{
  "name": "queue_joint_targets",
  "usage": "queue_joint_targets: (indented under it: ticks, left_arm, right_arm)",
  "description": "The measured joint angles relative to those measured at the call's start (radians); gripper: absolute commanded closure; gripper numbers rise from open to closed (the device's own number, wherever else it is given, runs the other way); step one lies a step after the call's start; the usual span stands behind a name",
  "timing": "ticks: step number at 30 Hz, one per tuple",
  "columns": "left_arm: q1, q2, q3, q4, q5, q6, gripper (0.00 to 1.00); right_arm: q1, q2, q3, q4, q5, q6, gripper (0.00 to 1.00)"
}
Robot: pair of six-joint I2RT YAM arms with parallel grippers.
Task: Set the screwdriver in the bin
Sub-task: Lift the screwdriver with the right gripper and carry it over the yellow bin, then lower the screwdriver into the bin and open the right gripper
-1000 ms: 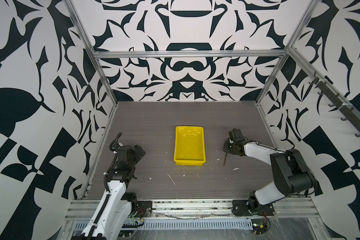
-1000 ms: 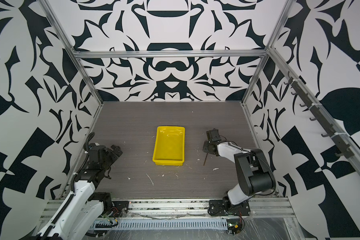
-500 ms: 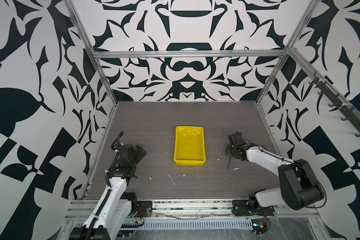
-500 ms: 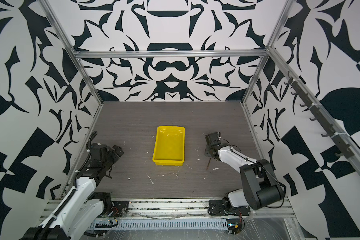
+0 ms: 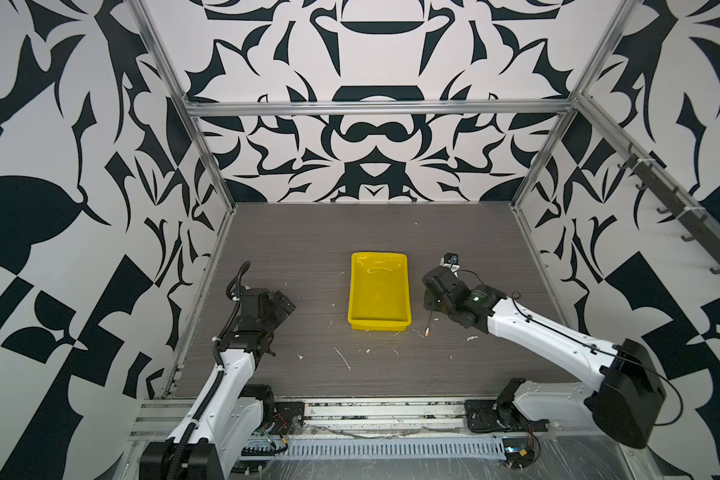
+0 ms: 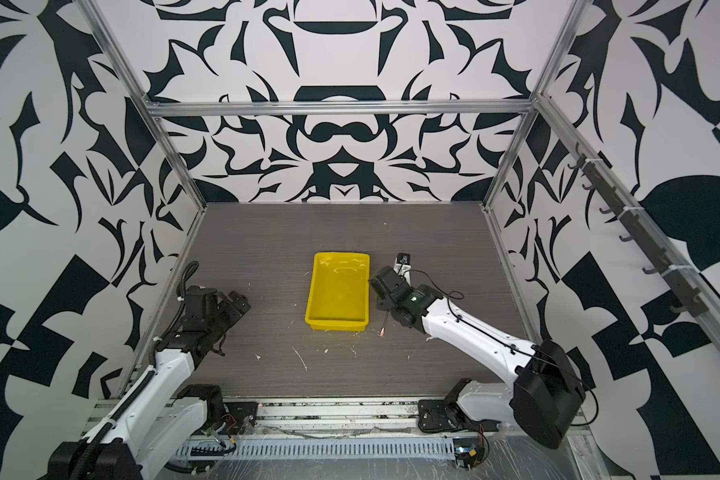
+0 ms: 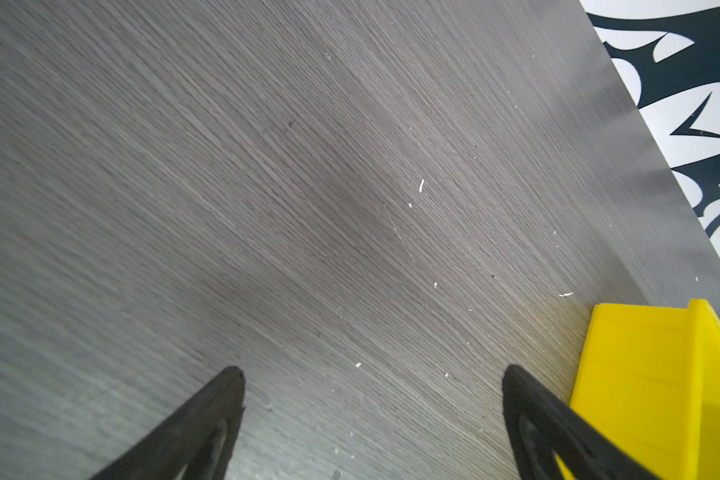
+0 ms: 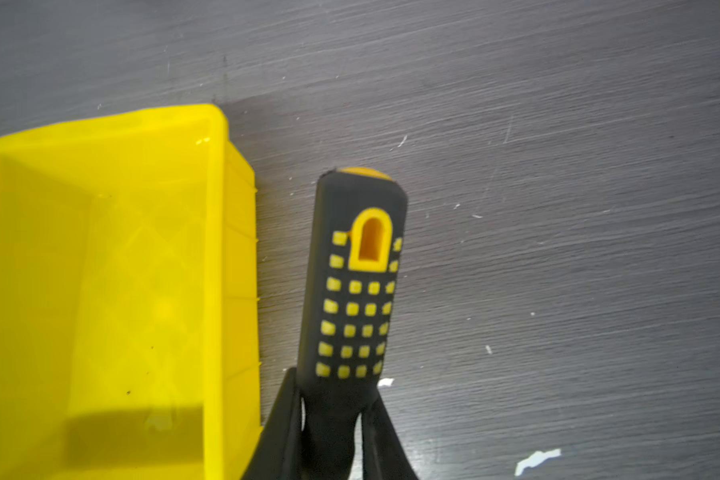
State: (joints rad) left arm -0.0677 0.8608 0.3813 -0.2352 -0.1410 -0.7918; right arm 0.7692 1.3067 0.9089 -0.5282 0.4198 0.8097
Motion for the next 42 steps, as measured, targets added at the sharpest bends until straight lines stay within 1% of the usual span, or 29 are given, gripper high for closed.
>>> queue_joint_targets:
  ticks: [5, 9, 13, 16, 22, 30, 35, 42]
  left_arm:
    - [0.000, 0.009, 0.000, 0.000, 0.005, 0.003, 0.01]
    - [0.000, 0.009, 0.000, 0.000, 0.005, 0.003, 0.00]
    - [0.000, 0.007, 0.000, 0.000, 0.005, 0.003, 0.01]
    - [0.000, 0.004, 0.000, 0.000, 0.005, 0.003, 0.01]
    - [0.000, 0.010, 0.002, 0.003, 0.006, 0.004, 0.01]
    - [0.000, 0.035, 0.026, 0.008, 0.011, 0.008, 0.01]
    - [0.000, 0.042, 0.026, 0.008, 0.018, 0.011, 0.01]
    - [0.000, 0.044, 0.026, 0.008, 0.026, 0.014, 0.00]
  right_arm:
    - [0.051, 0.124, 0.095, -0.002, -0.010, 0.010, 1.00]
    - [0.055, 0.216, 0.190, 0.000, -0.029, 0.010, 1.00]
    - [0.055, 0.275, 0.241, 0.021, -0.058, 0.008, 1.00]
    - [0.055, 0.343, 0.288, 0.032, -0.093, 0.010, 1.00]
    - [0.055, 0.520, 0.440, 0.022, -0.221, 0.015, 1.00]
    - [0.055, 0.732, 0.693, -0.079, -0.311, 0.027, 1.00]
    - [0.054, 0.784, 0.716, -0.105, -0.335, 0.034, 1.00]
    - [0.017, 0.787, 0.727, -0.105, -0.379, 0.053, 1.00]
